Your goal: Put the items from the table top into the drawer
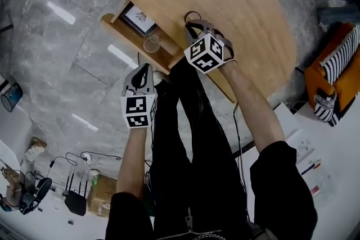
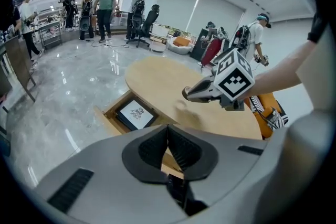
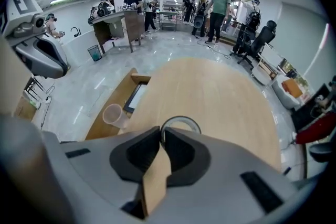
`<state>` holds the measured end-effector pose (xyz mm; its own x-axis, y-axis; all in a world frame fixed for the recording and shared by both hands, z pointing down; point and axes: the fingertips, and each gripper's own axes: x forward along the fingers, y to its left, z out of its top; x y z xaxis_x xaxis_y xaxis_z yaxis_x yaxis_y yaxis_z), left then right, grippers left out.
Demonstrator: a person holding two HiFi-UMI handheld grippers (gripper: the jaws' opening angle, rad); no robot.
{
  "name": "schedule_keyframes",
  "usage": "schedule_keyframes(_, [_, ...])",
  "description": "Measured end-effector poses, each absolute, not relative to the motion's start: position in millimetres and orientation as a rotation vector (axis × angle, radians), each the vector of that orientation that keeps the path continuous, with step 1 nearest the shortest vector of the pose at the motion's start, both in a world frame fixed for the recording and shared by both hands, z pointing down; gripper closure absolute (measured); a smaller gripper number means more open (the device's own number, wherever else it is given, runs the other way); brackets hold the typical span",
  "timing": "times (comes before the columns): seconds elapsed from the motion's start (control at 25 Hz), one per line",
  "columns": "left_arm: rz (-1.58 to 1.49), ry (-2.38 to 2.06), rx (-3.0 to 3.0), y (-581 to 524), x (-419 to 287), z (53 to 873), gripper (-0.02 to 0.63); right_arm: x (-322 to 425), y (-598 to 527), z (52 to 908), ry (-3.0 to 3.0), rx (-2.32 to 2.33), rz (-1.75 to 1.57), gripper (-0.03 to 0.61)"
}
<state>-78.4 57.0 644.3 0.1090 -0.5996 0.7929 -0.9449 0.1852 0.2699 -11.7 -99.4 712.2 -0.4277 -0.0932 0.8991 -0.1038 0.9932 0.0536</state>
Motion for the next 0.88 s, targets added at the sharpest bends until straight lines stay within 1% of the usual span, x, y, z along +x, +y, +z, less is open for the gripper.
schedule_keyframes(0.28, [0.548, -1.571, 1.56, 90, -79, 657, 0.6, -8, -45, 720, -2.028, 0.168, 0.036, 0.538])
schedule_keyframes(0.56, [0.543, -1.591, 1.528, 129, -93, 663, 0.6, -25, 10, 724, -2.054, 0.111, 0.023, 0.538])
schedule_keyframes(0.88, [0.522, -1.588, 1.475, 162, -99, 674, 0.6, -29, 52, 760, -1.982, 0.01, 0.063, 0.538])
